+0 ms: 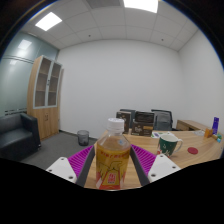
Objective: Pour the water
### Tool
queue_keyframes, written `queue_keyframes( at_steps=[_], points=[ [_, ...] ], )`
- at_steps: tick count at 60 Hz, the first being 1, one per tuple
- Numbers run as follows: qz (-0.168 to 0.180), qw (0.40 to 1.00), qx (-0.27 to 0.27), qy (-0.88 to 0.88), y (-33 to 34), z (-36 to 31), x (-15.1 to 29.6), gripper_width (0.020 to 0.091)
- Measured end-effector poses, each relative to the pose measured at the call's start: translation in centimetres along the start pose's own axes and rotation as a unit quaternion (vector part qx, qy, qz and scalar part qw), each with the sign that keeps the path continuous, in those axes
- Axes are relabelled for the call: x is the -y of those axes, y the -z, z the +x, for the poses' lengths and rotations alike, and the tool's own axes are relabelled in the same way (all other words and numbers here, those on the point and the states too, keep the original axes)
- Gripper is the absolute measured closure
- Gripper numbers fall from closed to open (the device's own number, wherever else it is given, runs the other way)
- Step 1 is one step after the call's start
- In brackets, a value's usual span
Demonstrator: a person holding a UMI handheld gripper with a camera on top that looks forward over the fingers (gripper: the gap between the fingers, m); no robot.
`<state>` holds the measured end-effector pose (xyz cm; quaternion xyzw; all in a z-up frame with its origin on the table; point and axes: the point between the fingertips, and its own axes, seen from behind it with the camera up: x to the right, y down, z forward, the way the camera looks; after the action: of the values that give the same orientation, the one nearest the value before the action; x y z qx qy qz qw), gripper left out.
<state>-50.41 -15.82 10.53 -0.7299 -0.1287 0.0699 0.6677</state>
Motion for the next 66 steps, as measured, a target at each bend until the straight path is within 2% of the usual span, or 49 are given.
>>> queue_keyframes(
  at_steps=[1,2,9,19,22,31,41,45,50,60,66],
  points=[
    [-0.001,1.0,-0.002,0.002,-0.3,0.0,-0.2,0.0387],
    [-0.005,1.0,-0.002,0.004,-0.7,-0.1,-0.4,0.0485],
    [0.004,1.0,-0.011,-0.003,-1.1,-0.1,0.0,0.0523],
    [0.006,1.0,-0.008,-0.022,-1.5,-0.1,0.0,0.0617],
    [0.01,1.0,-0.009,-0.026,-1.6,0.0,0.0,0.0638],
    [0.003,0.998,-0.005,-0.064,-2.3,0.3,0.6,0.0637],
    [0.037,0.975,0.007,-0.217,-5.2,4.1,6.3,0.0638],
    [0.044,0.943,0.019,-0.328,-6.9,6.4,7.7,0.0639],
    [0.049,0.876,0.039,-0.479,-9.0,8.7,9.0,0.0641],
    [0.042,0.688,0.056,-0.722,-12.4,12.6,7.6,0.0641],
    [0.045,0.613,0.053,-0.787,-13.6,13.9,6.8,0.064]
  ],
)
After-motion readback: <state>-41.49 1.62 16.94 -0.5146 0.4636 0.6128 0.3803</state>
